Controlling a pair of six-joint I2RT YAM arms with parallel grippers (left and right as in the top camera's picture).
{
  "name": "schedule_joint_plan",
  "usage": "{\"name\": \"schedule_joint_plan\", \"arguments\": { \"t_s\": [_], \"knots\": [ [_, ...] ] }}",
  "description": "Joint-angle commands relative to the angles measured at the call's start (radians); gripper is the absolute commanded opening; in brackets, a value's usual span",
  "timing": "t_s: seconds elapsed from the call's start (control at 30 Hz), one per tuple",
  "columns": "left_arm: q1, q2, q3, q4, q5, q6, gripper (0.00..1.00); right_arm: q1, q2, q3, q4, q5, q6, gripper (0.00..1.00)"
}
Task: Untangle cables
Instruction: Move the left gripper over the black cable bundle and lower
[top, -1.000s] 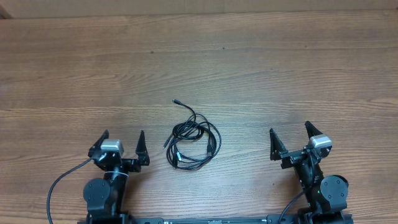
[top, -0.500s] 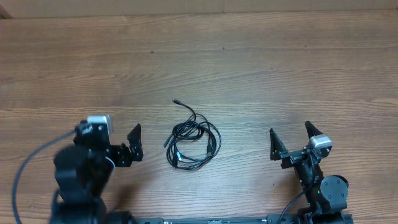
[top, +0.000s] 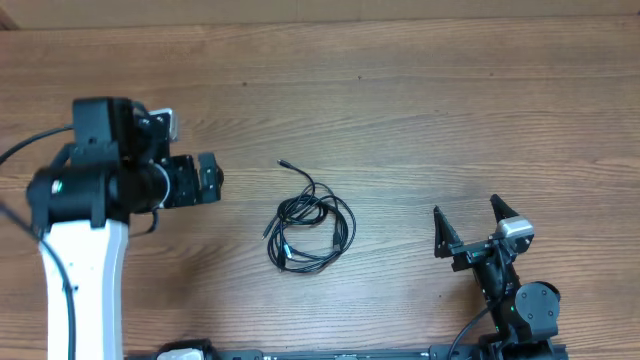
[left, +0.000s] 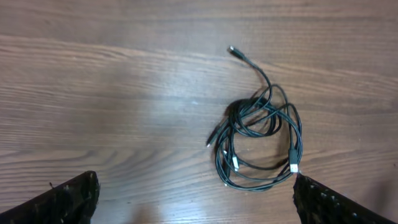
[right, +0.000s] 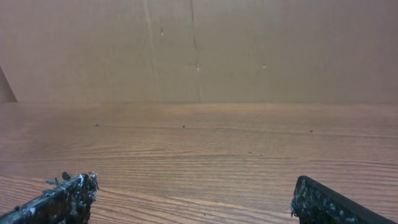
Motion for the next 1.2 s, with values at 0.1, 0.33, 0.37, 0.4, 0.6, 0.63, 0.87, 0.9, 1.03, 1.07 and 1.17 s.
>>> {"name": "schedule_joint_plan", "arguments": {
  "t_s": [0.1,0.33,0.37,0.4,0.6,0.63,0.87,0.9,1.03,1.07,1.17],
  "knots": [
    [-0.008,0.178,0.021,-0.013,0.049,-0.098,1.0,-0.003,-0.008,-0.01,0.003,0.006,0.0,1.0],
    [-0.169,0.229,0.02,-0.072,-0.263,-0.491,0.99,-0.004,-0.008,-0.01,0.003,0.006,0.0,1.0],
    [-0.225,0.23,0.02,-0.061,-0.263,-0.582,0.99,-0.004,-0.008,-0.01,0.003,0.006,0.0,1.0],
    [-0.248,0.23,0.02,-0.055,-0.263,-0.62,1.0,-0.004,-0.008,-0.01,0.003,0.006,0.0,1.0],
    [-0.481,0.232,0.007,-0.009,-0.388,-1.056,1.0,-0.004,-0.008,-0.01,0.003,0.006,0.0,1.0],
    [-0.515,0.232,0.0,-0.008,-0.406,-1.136,1.0,-0.004,-0.008,-0.01,0.003,0.006,0.0,1.0],
    [-0.668,0.232,-0.083,0.066,-0.416,-1.535,1.0,-0.003,-0.008,-0.01,0.003,0.006,0.0,1.0],
    [-0.686,0.232,-0.103,0.089,-0.417,-1.557,1.0,-0.003,-0.008,-0.01,0.003,0.006,0.0,1.0],
    [-0.714,0.232,-0.156,0.152,-0.375,-1.566,1.0,-0.004,-0.008,-0.01,0.003,0.006,0.0,1.0],
    [-0.714,0.232,-0.159,0.147,-0.359,-1.566,1.0,-0.004,-0.008,-0.01,0.003,0.006,0.0,1.0],
    [-0.714,0.232,-0.159,0.15,-0.372,-1.567,1.0,-0.004,-0.008,-0.01,0.003,0.006,0.0,1.0]
  ]
}}
